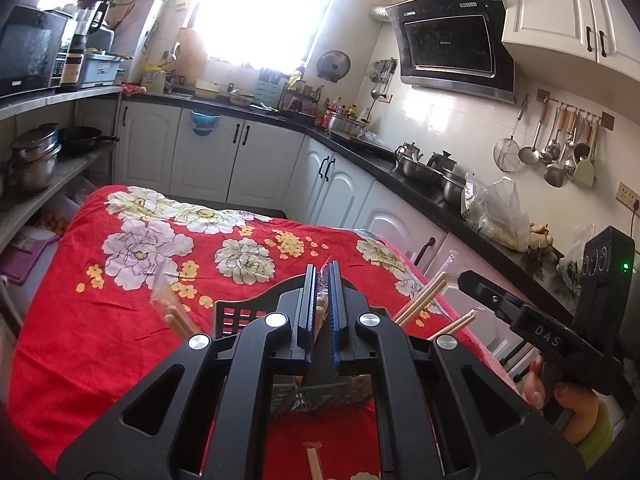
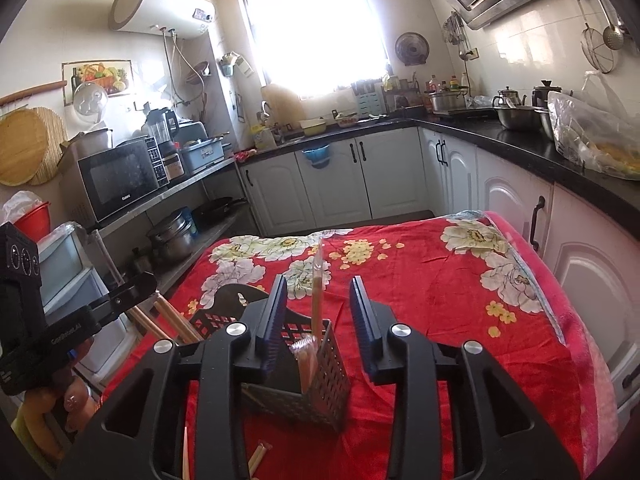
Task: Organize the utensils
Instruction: 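Lower the chopsticks into the caddy slots and open both tools, then move both open tools down to the wrapped chopsticks on the table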
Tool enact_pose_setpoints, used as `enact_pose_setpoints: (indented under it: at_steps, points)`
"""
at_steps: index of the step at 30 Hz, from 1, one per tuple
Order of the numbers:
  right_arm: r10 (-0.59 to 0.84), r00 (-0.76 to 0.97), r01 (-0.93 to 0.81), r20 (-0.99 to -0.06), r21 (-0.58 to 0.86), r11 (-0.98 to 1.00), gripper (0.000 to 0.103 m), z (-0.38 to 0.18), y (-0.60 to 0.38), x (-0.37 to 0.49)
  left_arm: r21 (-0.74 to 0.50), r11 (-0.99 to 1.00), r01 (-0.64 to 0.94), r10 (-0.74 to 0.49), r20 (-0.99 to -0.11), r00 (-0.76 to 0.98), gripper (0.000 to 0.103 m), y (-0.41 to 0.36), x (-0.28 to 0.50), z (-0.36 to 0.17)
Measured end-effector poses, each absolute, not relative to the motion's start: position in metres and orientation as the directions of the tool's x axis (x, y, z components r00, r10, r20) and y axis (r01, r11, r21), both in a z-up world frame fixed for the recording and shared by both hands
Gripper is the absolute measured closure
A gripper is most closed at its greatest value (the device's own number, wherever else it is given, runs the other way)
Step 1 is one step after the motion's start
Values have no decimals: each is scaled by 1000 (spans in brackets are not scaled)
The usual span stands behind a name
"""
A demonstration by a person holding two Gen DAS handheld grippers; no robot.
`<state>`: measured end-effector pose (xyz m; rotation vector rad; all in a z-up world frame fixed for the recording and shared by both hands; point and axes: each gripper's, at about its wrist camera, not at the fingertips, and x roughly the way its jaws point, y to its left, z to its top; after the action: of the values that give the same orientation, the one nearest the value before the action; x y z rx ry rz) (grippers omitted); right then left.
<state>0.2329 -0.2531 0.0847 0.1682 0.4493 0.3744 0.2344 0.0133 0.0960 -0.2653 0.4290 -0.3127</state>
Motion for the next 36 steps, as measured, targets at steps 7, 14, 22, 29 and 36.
enact_pose_setpoints:
  at_steps: [7,14,22,29,36]
  points:
    - [385,837,-315,-390,233,920,64,88,-258,216,-331,918,218,-340,-378,861,85,21,228,93]
    - [385,835,-312,-393,238,920,57,89,-262,200,-339,920,198,-325,-373,869,64,28,216,93]
    - [382,833,-315,-400,226,922,51,87,-268,182,-356,916,184,-310,-341,887,27,40,190,101]
    - [388,827,-324,-407,219,920,45,85,-269,165,-365,912,186,-314,-332,890,11,47,171,103]
    - [404,816,-343,-414,216,914,39,83,-265,153,-368,913,176,-304,-324,896,11,53,154,102]
